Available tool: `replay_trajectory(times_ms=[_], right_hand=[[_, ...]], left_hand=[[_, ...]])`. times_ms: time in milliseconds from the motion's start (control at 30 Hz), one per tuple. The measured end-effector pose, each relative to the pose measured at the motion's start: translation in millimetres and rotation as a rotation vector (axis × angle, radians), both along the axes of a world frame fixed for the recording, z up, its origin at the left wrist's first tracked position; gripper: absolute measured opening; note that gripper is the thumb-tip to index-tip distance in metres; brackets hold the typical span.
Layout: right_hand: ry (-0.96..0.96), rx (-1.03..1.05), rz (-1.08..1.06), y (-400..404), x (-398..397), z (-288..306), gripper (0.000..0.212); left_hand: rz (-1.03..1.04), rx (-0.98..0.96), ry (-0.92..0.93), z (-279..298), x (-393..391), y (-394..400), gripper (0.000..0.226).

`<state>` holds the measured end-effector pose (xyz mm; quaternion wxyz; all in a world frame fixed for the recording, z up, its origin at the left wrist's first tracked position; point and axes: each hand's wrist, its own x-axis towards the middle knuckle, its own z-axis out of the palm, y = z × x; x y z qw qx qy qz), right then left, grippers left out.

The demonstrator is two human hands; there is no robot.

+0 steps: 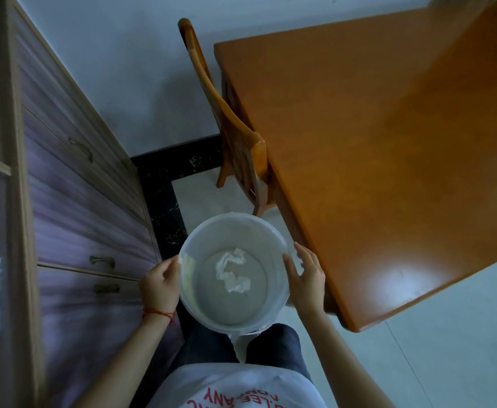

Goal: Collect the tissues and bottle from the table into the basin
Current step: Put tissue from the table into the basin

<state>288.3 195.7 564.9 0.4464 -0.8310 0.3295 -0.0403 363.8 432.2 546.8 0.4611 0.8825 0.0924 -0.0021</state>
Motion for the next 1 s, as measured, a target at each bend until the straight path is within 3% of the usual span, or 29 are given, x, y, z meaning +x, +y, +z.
replay_trajectory(times_ms=[133,400,767,1000], right_hand=[[0.028,0.107,-0.070,2.1,-10.3,-1.5,0.040],[-0.040,0.105,0.010,-9.0,-38.5,-2.1,0.025],[-0.063,0.132,0.169,-31.4,-102.8,-15.9,0.025],[-0.071,0.154,0.190,-28.0,-143.2,-5.6,0.022]], left_hand=[[0.001,-0.014,0.004,2.1,-11.8,0.6,0.042],[0.080,0.027,-0.029,8.2,-54.5,-9.7,0.026],[0.270,0.051,0.047,20.0,-148.7,-25.4,0.022],[0.251,0.048,0.074,23.9,-186.3,-17.7,0.026]])
